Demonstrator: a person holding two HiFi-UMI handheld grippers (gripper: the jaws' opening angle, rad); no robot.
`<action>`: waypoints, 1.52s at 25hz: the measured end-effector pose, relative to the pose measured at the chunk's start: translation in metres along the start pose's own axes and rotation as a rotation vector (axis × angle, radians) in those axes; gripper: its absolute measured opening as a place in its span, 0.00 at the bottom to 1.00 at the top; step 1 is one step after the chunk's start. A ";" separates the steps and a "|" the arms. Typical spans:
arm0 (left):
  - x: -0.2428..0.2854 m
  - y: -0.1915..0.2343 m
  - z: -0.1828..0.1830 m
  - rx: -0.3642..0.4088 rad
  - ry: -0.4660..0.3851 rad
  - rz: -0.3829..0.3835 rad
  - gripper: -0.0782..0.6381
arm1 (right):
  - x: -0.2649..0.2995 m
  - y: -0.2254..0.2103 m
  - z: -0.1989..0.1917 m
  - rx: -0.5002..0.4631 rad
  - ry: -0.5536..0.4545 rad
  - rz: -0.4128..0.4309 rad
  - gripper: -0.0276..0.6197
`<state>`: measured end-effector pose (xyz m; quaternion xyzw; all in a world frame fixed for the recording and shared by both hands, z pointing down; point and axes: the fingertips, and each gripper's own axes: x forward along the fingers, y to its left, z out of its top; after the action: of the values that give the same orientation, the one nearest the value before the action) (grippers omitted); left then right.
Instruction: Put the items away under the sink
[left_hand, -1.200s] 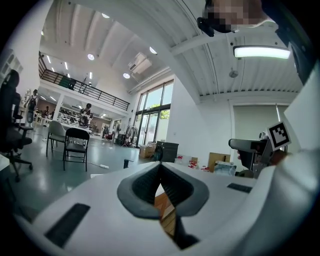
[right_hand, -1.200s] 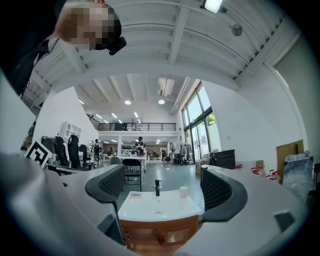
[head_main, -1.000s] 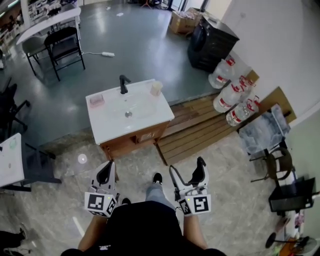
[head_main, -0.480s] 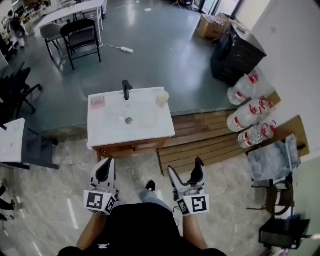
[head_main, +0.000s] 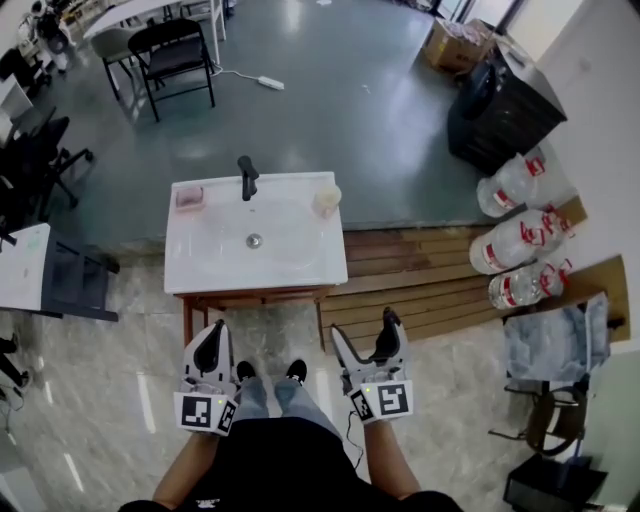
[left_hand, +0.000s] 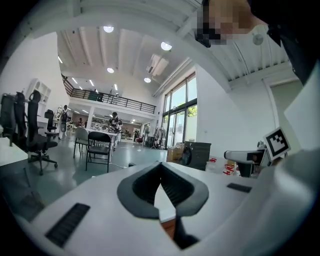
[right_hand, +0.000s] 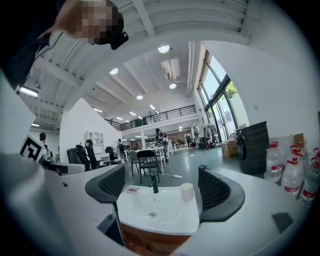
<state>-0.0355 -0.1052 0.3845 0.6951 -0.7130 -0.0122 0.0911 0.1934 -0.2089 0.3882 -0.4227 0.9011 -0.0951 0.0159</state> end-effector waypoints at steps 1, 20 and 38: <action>0.008 0.000 -0.006 -0.003 0.005 -0.004 0.12 | 0.007 -0.005 -0.006 0.011 0.001 -0.003 0.75; 0.188 0.031 -0.153 -0.014 0.137 -0.053 0.12 | 0.199 -0.095 -0.185 0.038 0.199 -0.121 0.74; 0.253 0.065 -0.211 -0.006 0.214 -0.013 0.12 | 0.320 -0.144 -0.267 -0.002 0.379 -0.230 0.42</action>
<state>-0.0730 -0.3313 0.6294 0.6968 -0.6946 0.0596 0.1687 0.0683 -0.5010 0.6937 -0.4974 0.8339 -0.1730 -0.1654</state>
